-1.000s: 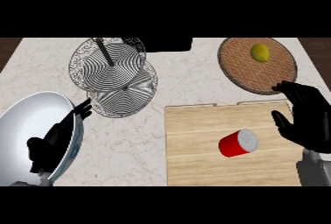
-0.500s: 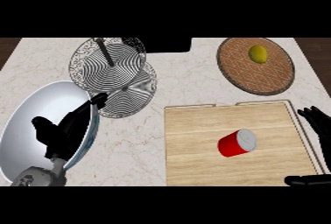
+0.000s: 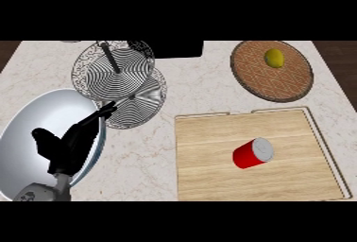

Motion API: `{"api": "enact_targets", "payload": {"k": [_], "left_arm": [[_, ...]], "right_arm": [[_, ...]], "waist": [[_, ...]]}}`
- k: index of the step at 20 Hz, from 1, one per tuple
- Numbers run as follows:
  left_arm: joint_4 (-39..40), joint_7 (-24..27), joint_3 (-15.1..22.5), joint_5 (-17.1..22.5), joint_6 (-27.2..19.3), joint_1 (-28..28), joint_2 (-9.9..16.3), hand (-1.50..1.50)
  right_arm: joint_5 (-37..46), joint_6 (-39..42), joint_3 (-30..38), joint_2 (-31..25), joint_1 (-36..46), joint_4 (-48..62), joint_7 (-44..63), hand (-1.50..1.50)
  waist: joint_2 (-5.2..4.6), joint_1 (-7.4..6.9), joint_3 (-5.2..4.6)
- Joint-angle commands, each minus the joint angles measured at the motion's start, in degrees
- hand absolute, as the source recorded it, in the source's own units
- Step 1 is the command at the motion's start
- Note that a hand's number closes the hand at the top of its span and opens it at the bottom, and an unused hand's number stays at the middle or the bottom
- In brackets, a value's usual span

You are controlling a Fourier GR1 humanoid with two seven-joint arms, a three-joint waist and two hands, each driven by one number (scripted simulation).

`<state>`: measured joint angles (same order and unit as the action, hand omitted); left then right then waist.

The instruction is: Pick the can from the tray and place it in the tiered basket

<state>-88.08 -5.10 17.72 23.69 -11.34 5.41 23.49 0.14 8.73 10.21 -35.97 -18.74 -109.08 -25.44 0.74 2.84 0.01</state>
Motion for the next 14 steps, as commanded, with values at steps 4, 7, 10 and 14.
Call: {"api": "enact_targets", "payload": {"k": [4,7,10,14], "left_arm": [[-0.6,-3.1,0.7,-0.8,-0.8,2.1,-1.5,0.00],[1.1,-4.7,-1.2,0.7,2.0,5.7,-0.2,0.00],[2.5,-4.3,1.0,-1.6,-0.2,6.0,-3.7,0.00],[0.7,-4.9,1.1,-1.4,0.1,4.7,-3.8,0.00]], "right_arm": [[8.3,-3.3,-4.4,1.9,-11.7,-25.6,20.9,-1.50],[12.5,-2.9,-10.4,2.0,-6.6,-29.7,32.8,-1.50],[21.4,-4.1,-17.2,4.9,-6.2,-31.5,39.0,-1.50],[30.5,-5.4,-22.1,6.0,-5.6,-28.1,42.1,-1.50]], "waist": [[-0.42,-1.11,-0.15],[-0.79,-2.51,-0.14],[-0.83,-2.73,-0.10],[-0.76,-2.98,-0.08]]}}
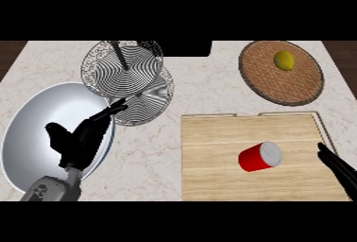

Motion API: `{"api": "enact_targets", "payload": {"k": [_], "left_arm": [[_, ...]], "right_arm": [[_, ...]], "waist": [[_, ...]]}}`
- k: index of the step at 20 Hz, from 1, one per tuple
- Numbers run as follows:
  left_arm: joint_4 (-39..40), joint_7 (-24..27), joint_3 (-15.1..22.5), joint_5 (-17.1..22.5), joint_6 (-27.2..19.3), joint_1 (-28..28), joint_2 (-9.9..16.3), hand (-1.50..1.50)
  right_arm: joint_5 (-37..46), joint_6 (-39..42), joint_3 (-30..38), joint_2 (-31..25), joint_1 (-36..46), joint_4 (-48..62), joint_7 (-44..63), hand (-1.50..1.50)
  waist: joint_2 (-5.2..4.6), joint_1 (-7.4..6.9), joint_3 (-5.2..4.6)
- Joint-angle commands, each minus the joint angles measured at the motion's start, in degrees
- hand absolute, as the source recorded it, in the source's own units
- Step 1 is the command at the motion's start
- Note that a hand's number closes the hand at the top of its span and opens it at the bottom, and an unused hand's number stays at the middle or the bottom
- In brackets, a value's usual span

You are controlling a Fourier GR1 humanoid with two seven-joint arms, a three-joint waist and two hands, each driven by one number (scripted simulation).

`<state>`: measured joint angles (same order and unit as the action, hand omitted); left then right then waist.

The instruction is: Pick the can from the tray and place it in the tiered basket

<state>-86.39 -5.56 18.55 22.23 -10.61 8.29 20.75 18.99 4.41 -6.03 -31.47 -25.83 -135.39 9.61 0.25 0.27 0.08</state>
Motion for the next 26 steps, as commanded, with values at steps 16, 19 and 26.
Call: {"api": "enact_targets", "payload": {"k": [16,19,26], "left_arm": [[1.2,-4.6,-2.5,-3.5,1.7,1.9,-3.9,0.00],[1.0,-3.5,-4.9,-3.0,4.8,-0.8,-2.0,0.00],[5.5,-5.0,-6.3,-5.2,4.8,5.3,-6.4,0.00]], "right_arm": [[21.7,-2.5,-12.0,5.6,2.4,7.7,7.4,-1.50],[24.7,-2.6,-12.8,8.8,6.9,11.1,9.7,-1.50],[21.1,-2.9,-7.8,10.6,8.3,14.6,4.8,-1.50]], "waist": [[-0.17,0.18,-0.07],[-0.20,-0.15,-0.08],[-0.27,0.04,-0.08]]}}
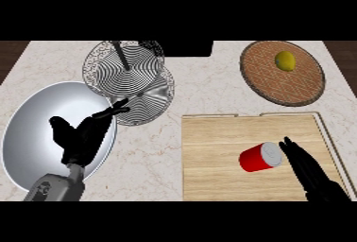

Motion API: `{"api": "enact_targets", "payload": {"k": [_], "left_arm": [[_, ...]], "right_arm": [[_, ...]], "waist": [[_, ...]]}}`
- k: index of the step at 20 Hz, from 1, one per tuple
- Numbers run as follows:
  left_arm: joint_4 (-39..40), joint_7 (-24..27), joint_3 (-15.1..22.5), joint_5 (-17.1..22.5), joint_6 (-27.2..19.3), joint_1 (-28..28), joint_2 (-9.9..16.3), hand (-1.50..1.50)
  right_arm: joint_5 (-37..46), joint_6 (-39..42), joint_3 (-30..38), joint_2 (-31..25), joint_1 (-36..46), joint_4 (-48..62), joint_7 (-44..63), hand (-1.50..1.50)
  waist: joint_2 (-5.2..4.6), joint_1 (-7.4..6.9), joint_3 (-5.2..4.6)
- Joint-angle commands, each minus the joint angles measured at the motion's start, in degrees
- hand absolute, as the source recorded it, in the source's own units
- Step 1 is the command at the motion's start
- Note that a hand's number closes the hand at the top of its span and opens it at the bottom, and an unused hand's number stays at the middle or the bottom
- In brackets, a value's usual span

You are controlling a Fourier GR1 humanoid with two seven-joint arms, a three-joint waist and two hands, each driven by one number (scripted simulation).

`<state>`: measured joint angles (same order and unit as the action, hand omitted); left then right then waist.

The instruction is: Pick the can from the tray and place it in the tiered basket

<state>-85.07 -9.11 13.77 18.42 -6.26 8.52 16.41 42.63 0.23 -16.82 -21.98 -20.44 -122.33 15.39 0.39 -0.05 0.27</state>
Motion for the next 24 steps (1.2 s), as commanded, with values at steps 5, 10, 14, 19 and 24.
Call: {"api": "enact_targets", "payload": {"k": [5,10,14,19,24], "left_arm": [[2.3,-0.7,-2.0,-2.7,2.0,1.0,-3.1,0.00],[1.2,-4.4,-2.9,-5.3,0.9,3.8,-4.7,0.00],[1.9,-1.8,-4.8,-6.1,3.9,1.1,-5.2,0.00],[3.0,-2.8,-8.1,-5.3,6.9,3.4,-4.7,0.00],[0.2,-6.9,-7.0,-8.0,5.2,4.7,-6.9,0.00]], "right_arm": [[0.1,-3.7,2.0,3.8,-0.8,7.7,-8.1,-1.50],[-0.3,-3.0,4.4,5.7,4.4,12.9,-8.7,-1.50],[1.0,3.0,2.8,7.8,7.2,7.1,-1.3,-1.50],[-0.7,1.1,7.4,9.0,12.4,18.9,-6.9,-1.50],[2.6,-3.0,4.6,12.0,11.3,25.1,-11.5,-1.50]], "waist": [[-0.36,0.37,-0.26],[-0.38,0.27,-0.25],[-0.36,0.23,-0.28],[-0.41,0.15,-0.27],[-0.40,0.20,-0.26]]}}
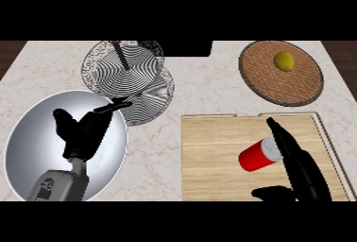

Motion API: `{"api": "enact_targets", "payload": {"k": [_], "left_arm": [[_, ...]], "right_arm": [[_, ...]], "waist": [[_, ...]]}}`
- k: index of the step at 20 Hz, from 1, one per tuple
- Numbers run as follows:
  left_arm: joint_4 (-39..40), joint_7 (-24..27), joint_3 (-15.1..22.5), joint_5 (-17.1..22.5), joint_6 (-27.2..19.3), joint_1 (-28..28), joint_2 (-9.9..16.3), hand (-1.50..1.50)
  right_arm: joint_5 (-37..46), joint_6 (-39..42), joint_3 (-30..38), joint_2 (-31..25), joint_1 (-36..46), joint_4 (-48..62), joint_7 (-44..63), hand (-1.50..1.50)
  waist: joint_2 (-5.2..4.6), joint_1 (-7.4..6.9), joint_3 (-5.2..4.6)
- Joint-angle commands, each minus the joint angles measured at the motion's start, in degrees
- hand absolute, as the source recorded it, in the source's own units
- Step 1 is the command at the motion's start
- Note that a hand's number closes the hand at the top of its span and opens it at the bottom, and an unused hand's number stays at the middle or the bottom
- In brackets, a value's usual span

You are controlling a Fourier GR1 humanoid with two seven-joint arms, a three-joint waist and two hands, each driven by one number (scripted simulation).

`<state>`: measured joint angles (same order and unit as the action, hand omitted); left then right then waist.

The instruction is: Pick the can from the tray and place it in the tiered basket

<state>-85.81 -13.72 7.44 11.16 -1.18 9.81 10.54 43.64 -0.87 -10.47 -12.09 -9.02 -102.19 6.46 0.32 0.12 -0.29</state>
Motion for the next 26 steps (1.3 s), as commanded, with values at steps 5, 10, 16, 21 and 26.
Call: {"api": "enact_targets", "payload": {"k": [5,10,16,21,26], "left_arm": [[-3.9,-0.5,-0.3,-0.8,1.8,-3.9,-0.6,0.00],[0.4,-0.2,-1.0,-2.4,0.2,1.1,-2.1,0.00],[0.5,1.9,-0.5,-2.5,2.1,-2.6,-2.7,0.00],[0.7,-1.1,-1.8,-2.6,0.5,2.5,-3.4,0.00],[0.0,0.4,-2.2,-2.0,1.9,-0.8,-2.1,0.00]], "right_arm": [[0.5,-0.5,1.4,1.6,6.4,10.8,-4.1,-1.50],[-1.2,1.3,-1.8,2.3,5.7,7.9,-8.6,1.50],[5.5,-4.9,-4.9,4.2,1.0,7.7,-10.1,1.50],[7.0,-2.9,-3.8,7.3,5.3,6.3,-1.8,1.50],[23.7,-1.3,-7.8,10.7,-3.3,9.0,18.0,1.50]], "waist": [[-0.31,-0.50,0.31],[-0.35,-0.10,0.31],[-0.28,0.04,0.29],[-0.31,0.02,0.27],[-0.45,0.37,-0.22]]}}
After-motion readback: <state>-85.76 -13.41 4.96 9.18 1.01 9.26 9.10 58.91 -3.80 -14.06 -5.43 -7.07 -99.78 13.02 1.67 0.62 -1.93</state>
